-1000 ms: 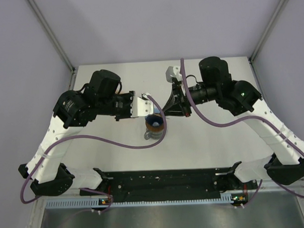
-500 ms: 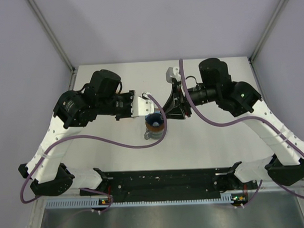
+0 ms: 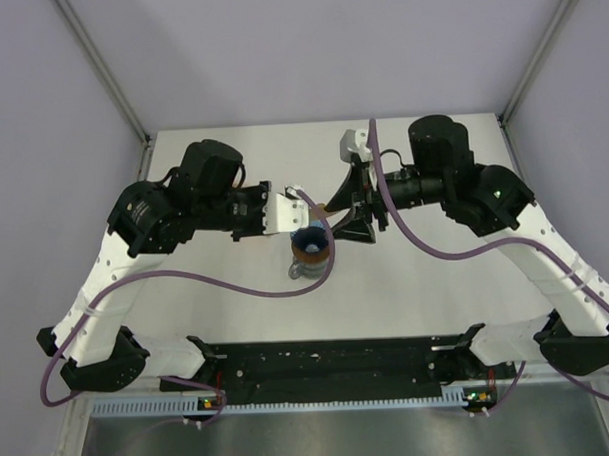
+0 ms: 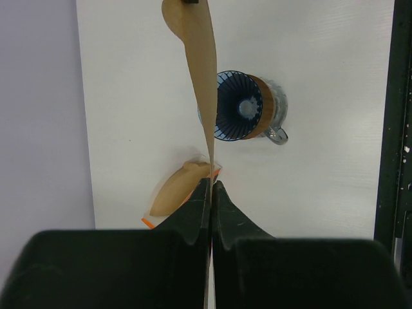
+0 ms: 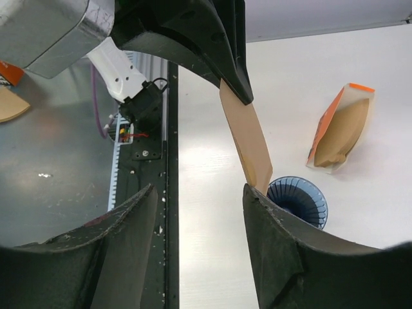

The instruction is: Place the coffee filter in the dripper

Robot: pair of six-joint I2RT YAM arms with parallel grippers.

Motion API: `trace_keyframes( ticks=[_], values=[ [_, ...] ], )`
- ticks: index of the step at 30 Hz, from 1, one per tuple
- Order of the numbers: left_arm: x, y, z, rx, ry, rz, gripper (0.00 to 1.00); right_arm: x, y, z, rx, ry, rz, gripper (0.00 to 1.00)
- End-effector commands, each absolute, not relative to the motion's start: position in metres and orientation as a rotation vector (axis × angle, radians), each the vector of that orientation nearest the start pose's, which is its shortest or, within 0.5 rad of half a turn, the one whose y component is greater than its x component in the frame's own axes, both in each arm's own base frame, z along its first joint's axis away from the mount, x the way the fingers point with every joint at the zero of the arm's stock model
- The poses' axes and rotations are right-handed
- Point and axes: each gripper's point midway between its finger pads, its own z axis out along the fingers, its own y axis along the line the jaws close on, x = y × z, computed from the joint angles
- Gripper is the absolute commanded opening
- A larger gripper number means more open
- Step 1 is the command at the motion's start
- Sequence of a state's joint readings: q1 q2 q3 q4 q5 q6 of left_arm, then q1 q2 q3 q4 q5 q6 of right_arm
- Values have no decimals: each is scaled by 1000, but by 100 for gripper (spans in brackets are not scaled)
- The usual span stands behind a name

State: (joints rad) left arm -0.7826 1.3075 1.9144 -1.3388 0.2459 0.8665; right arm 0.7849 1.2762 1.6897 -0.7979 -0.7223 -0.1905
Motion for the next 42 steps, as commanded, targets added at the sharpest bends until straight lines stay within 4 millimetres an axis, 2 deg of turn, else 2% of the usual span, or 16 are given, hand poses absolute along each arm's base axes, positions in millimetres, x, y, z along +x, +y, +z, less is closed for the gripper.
trace_keyframes(
  ticks=[1, 4, 9, 12, 15, 18, 21, 23, 26, 28, 30, 34, 38, 42],
  values=[
    [193, -215, 377, 1746, 1416, -253, 0, 151, 310, 421, -1346, 1424, 1080, 63],
    [193, -215, 375, 1751, 1422, -256, 0, 152, 311, 422, -1347, 1417, 1074, 64],
    [191, -213, 374, 1753, 1425, -255, 0, 159, 297, 436, -1296, 1390, 961, 66],
    [191, -214, 373, 1754, 1426, -259, 0, 156, 295, 440, -1298, 1374, 960, 68],
    [191, -214, 373, 1752, 1426, -261, 0, 150, 302, 435, -1336, 1368, 1022, 69],
    [191, -215, 373, 1752, 1427, -269, 0, 151, 310, 427, -1356, 1386, 1051, 76],
    [190, -215, 374, 1749, 1430, -268, 0, 153, 314, 426, -1367, 1380, 1064, 76],
    [191, -215, 374, 1746, 1433, -270, 0, 145, 318, 428, -1394, 1349, 1111, 75],
    [191, -216, 373, 1749, 1437, -273, 0, 139, 326, 421, -1423, 1346, 1136, 75],
    [190, -216, 373, 1750, 1434, -280, 0, 143, 332, 411, -1421, 1375, 1126, 74],
    [189, -217, 374, 1747, 1433, -289, 0, 149, 336, 404, -1413, 1407, 1113, 64],
    [187, -219, 379, 1726, 1439, -318, 0, 161, 341, 396, -1395, 1454, 1081, 33],
    [179, -222, 386, 1699, 1439, -372, 0, 165, 341, 397, -1378, 1467, 1060, 0],
    [178, -227, 403, 1591, 1458, -429, 0, 165, 333, 402, -1348, 1466, 1024, 0]
  ],
)
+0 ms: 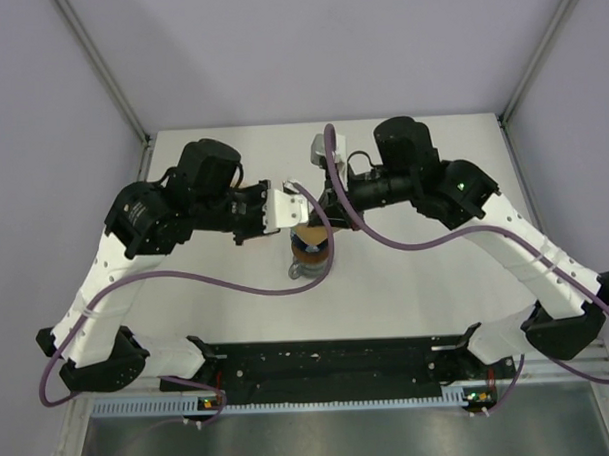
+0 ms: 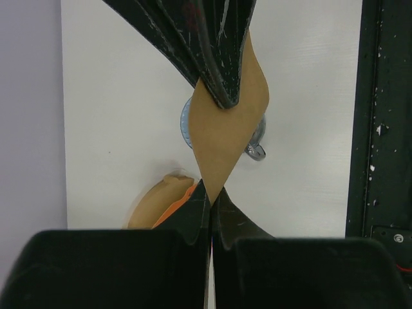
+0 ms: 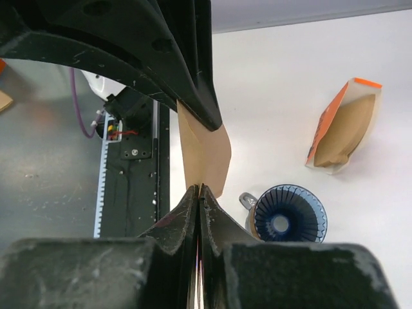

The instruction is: Place the coffee filter in the dripper

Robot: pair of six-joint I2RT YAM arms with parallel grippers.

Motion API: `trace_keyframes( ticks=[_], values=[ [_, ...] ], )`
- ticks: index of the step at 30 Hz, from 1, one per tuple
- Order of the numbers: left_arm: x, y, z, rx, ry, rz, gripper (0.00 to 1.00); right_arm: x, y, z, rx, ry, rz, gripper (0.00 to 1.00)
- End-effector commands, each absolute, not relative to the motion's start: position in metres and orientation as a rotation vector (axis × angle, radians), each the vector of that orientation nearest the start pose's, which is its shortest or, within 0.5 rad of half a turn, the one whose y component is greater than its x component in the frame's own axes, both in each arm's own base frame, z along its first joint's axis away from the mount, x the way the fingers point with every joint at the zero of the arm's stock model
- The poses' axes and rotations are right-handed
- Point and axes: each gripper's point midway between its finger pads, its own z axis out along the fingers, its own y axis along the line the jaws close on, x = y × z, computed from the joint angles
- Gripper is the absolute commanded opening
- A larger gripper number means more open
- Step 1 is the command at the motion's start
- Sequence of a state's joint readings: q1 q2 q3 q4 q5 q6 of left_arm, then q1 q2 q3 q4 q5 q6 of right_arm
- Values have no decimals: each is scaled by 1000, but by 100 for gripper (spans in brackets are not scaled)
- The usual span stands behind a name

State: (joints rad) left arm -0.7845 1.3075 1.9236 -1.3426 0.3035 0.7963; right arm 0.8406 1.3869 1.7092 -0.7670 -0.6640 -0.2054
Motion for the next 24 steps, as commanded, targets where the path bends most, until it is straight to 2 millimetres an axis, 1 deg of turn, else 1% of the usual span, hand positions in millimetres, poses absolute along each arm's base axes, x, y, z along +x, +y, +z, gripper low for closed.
trace_keyframes(
  ticks=[1, 2, 4, 5, 8, 11, 12, 13, 15, 18, 19, 20, 21, 22, 23, 24],
  values=[
    [180, -229, 409, 1538, 1465, -444, 0, 165, 330, 406, -1338, 1457, 1013, 0],
    [182, -231, 418, 1475, 1478, -468, 4, 165, 328, 409, -1328, 1452, 1007, 0],
    [184, -234, 436, 1347, 1503, -561, 18, 166, 325, 417, -1299, 1436, 997, 0],
    [183, -233, 445, 1295, 1506, -602, 28, 165, 325, 422, -1288, 1419, 1002, 0],
    [187, -231, 472, 1155, 1494, -695, 51, 167, 320, 441, -1222, 1373, 1008, 0],
    [192, -218, 488, 1028, 1514, -740, 60, 171, 309, 471, -1109, 1303, 1009, 0],
    [191, -214, 492, 999, 1513, -748, 67, 171, 305, 481, -1079, 1271, 1010, 0],
    [189, -211, 493, 988, 1512, -757, 68, 169, 303, 489, -1063, 1232, 1015, 0],
    [183, -207, 497, 988, 1499, -769, 68, 158, 299, 510, -1036, 1131, 1047, 0],
    [169, -207, 499, 1016, 1463, -814, 68, 144, 298, 538, -994, 993, 1124, 0],
    [164, -209, 502, 1030, 1428, -833, 68, 137, 300, 544, -1003, 945, 1158, 0],
    [159, -211, 504, 1050, 1381, -850, 71, 132, 301, 549, -1007, 902, 1184, 0],
    [153, -212, 517, 1046, 1281, -855, 72, 129, 304, 555, -1008, 861, 1204, 0],
    [148, -213, 528, 1021, 1186, -864, 83, 127, 307, 557, -1013, 838, 1223, 0],
    [146, -213, 535, 989, 1127, -870, 88, 125, 310, 560, -1022, 815, 1231, 0],
    [139, -212, 546, 972, 1048, -876, 90, 125, 313, 561, -1024, 804, 1234, 0]
  ],
)
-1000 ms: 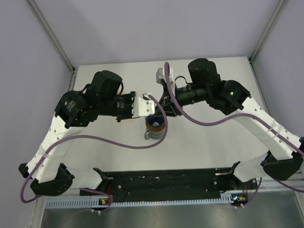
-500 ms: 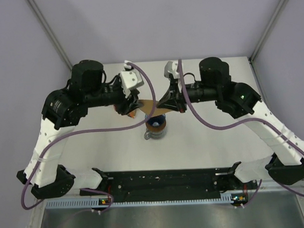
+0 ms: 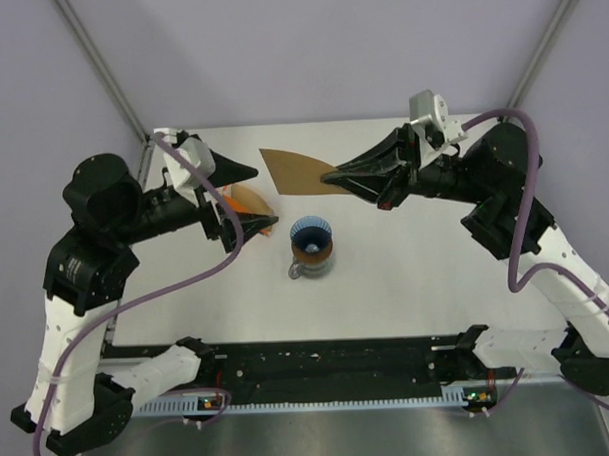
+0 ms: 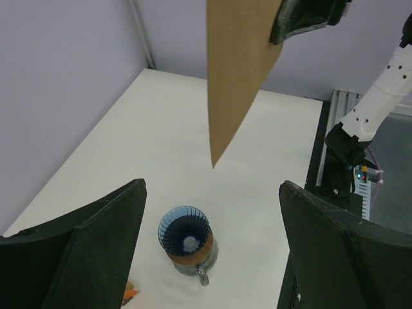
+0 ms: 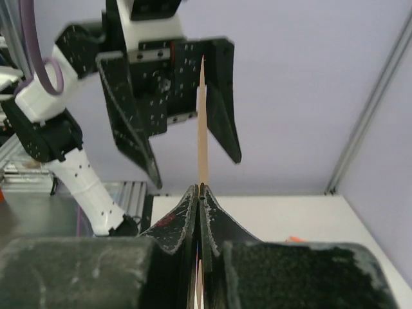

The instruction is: Place the coffee filter in the dripper

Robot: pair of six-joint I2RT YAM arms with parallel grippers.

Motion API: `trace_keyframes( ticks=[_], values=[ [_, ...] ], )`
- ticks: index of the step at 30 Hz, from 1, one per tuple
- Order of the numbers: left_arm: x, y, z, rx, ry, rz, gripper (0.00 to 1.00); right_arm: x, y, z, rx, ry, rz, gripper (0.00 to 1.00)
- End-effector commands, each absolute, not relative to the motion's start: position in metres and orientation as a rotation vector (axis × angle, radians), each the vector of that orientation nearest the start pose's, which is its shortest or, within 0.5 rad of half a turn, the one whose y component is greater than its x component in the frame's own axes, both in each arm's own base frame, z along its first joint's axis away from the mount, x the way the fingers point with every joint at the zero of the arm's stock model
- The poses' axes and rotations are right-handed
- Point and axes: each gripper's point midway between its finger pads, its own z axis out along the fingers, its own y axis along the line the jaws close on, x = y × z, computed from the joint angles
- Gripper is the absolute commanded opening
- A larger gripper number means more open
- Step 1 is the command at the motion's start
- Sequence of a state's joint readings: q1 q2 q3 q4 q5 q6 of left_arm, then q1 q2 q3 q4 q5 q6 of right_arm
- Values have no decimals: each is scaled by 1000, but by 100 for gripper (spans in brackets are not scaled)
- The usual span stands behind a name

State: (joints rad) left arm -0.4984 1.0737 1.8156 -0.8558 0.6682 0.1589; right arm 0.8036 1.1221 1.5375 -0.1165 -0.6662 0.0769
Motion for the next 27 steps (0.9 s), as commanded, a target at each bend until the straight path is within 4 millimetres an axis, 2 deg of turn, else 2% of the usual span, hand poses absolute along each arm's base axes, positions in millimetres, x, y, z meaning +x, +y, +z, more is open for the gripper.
trace_keyframes(
  ticks=[1, 2, 5, 10, 13, 18, 19, 20, 21, 22, 23, 24, 25, 27],
  values=[
    [139, -213, 550, 964, 1035, -895, 91, 123, 314, 564, -1022, 782, 1240, 0],
    [138, -215, 551, 976, 1030, -905, 91, 123, 316, 566, -1019, 765, 1250, 0],
    [142, -226, 539, 992, 1086, -987, 91, 116, 320, 574, -1041, 718, 1278, 0],
    [143, -234, 546, 1016, 1048, -1024, 89, 112, 326, 573, -1070, 695, 1298, 0],
    [138, -243, 543, 1056, 1045, -1094, 82, 111, 329, 572, -1070, 680, 1312, 0],
    [137, -255, 535, 1084, 1062, -1161, 60, 106, 333, 575, -1080, 643, 1346, 0],
    [137, -255, 536, 1083, 1060, -1165, 52, 105, 334, 575, -1082, 644, 1349, 0],
    [137, -255, 538, 1080, 1057, -1170, 40, 107, 336, 573, -1083, 654, 1349, 0],
    [135, -255, 540, 1078, 1052, -1177, 26, 109, 338, 571, -1090, 668, 1347, 0],
    [134, -254, 542, 1075, 1049, -1178, 9, 110, 338, 568, -1098, 683, 1346, 0],
    [134, -254, 543, 1074, 1047, -1176, 0, 110, 340, 566, -1104, 694, 1349, 0],
    [133, -253, 545, 1068, 1045, -1170, 0, 111, 340, 563, -1111, 706, 1343, 0],
    [133, -252, 545, 1068, 1048, -1161, 0, 111, 341, 560, -1119, 716, 1341, 7],
    [131, -250, 542, 1087, 1048, -1144, 0, 108, 338, 553, -1158, 737, 1324, 31]
  ],
)
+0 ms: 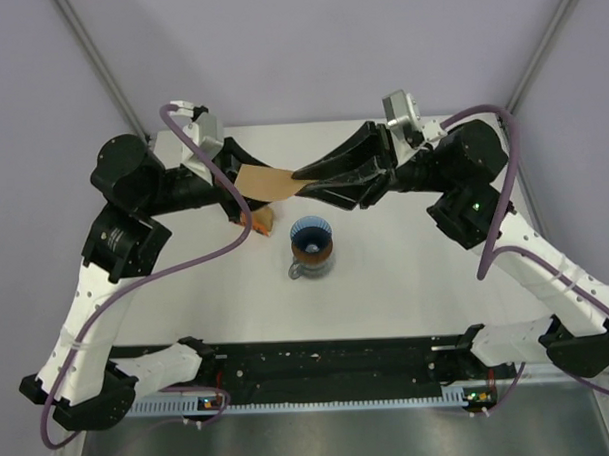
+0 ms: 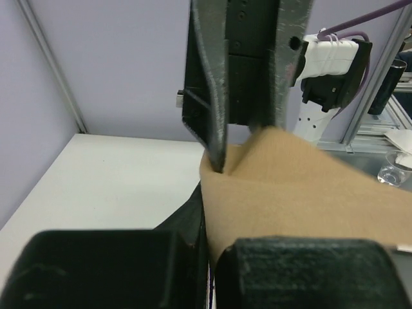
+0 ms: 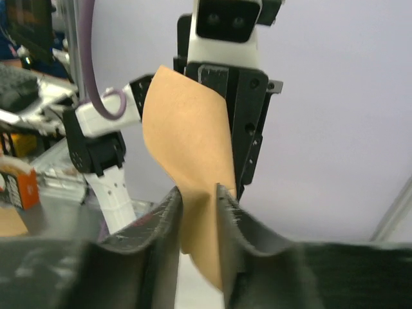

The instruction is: Place the coffee filter in the dripper

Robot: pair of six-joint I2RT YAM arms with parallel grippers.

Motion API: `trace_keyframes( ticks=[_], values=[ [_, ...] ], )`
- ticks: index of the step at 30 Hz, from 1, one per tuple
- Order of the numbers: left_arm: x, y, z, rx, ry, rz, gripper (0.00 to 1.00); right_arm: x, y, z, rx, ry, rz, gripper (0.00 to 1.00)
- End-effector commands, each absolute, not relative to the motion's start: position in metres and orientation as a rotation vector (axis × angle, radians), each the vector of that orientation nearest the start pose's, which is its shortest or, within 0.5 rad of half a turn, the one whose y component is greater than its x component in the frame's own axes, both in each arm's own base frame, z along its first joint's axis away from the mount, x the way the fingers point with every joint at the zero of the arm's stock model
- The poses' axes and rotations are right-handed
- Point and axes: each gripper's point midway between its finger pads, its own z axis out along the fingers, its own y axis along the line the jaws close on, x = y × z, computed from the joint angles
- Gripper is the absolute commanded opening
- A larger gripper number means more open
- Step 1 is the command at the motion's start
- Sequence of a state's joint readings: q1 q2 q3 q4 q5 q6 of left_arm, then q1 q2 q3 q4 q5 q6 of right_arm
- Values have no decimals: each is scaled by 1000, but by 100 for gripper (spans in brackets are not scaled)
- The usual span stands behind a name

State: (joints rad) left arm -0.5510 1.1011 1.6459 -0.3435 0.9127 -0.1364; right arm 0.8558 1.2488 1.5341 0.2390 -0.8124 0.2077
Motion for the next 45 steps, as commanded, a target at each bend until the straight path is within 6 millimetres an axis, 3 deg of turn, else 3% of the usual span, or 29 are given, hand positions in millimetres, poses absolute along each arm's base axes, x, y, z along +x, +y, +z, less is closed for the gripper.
trace_keyframes(
  ticks=[1, 3, 6, 8, 11, 16, 31, 33, 35, 38, 42, 45],
  values=[
    [129, -249, 539, 1102, 1054, -1139, 0, 107, 335, 550, -1180, 740, 1299, 41],
    [123, -246, 532, 1138, 1060, -1123, 0, 110, 327, 538, -1205, 811, 1234, 54],
    [120, -243, 523, 1178, 1066, -1099, 0, 113, 311, 530, -1241, 848, 1148, 57],
    [117, -242, 520, 1202, 1056, -1094, 0, 115, 307, 523, -1266, 887, 1113, 52],
    [115, -243, 516, 1224, 1054, -1106, 0, 122, 308, 518, -1272, 938, 1085, 35],
    [114, -242, 511, 1245, 1054, -1090, 0, 121, 306, 523, -1274, 932, 1079, 24],
    [113, -241, 507, 1262, 1054, -1076, 0, 109, 306, 535, -1307, 901, 1137, 26],
    [113, -241, 506, 1264, 1054, -1079, 0, 109, 307, 535, -1309, 904, 1142, 20],
    [113, -241, 506, 1264, 1053, -1076, 0, 110, 308, 534, -1310, 907, 1146, 7],
    [113, -240, 505, 1269, 1052, -1071, 0, 110, 308, 535, -1311, 902, 1147, 2],
    [112, -240, 502, 1281, 1056, -1063, 0, 108, 307, 536, -1317, 899, 1148, 4],
    [113, -239, 501, 1286, 1052, -1052, 0, 110, 305, 538, -1300, 906, 1126, 19]
  ],
)
